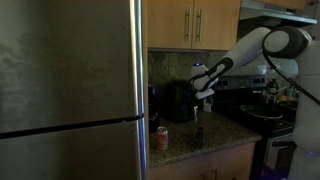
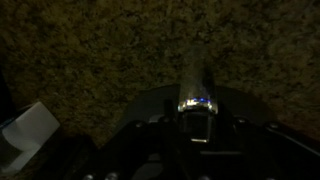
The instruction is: Pull out the air fryer drawer
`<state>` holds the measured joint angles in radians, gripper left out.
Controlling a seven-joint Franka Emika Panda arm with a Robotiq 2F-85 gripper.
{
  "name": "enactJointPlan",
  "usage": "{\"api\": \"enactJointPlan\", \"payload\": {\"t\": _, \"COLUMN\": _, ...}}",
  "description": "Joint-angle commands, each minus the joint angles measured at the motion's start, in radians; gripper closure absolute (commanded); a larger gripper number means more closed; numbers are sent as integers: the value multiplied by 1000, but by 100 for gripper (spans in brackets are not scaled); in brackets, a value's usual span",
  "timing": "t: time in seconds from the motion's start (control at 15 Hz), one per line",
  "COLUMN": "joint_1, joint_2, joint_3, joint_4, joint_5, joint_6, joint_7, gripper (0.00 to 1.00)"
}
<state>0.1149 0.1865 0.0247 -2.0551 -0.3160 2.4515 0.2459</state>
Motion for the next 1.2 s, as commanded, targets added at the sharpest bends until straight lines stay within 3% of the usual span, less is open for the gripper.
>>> {"api": "enactJointPlan", "payload": {"t": 0.0, "joint_1": -16, "joint_2": -4, "joint_3": 15, "joint_4": 6, "joint_5": 99, "joint_6": -27, "joint_7": -66, "gripper": 81}}
{"api": "enactJointPlan", "payload": {"t": 0.2, "joint_1": -27, "joint_2": -2, "joint_3": 23, "joint_4": 3, "joint_5": 194, "joint_6": -5, "joint_7": -123, "gripper": 81}}
{"api": "enactJointPlan", "payload": {"t": 0.4, "joint_1": -30, "joint_2": -3, "joint_3": 18, "joint_4": 10, "joint_5": 212, "joint_6": -28, "joint_7": -161, "gripper": 81}}
{"api": "enactJointPlan", "payload": {"t": 1.13, "joint_1": -31, "joint_2": -2, "joint_3": 13, "joint_4": 41, "joint_5": 169, "joint_6": -134, "joint_7": -293, "gripper": 81}}
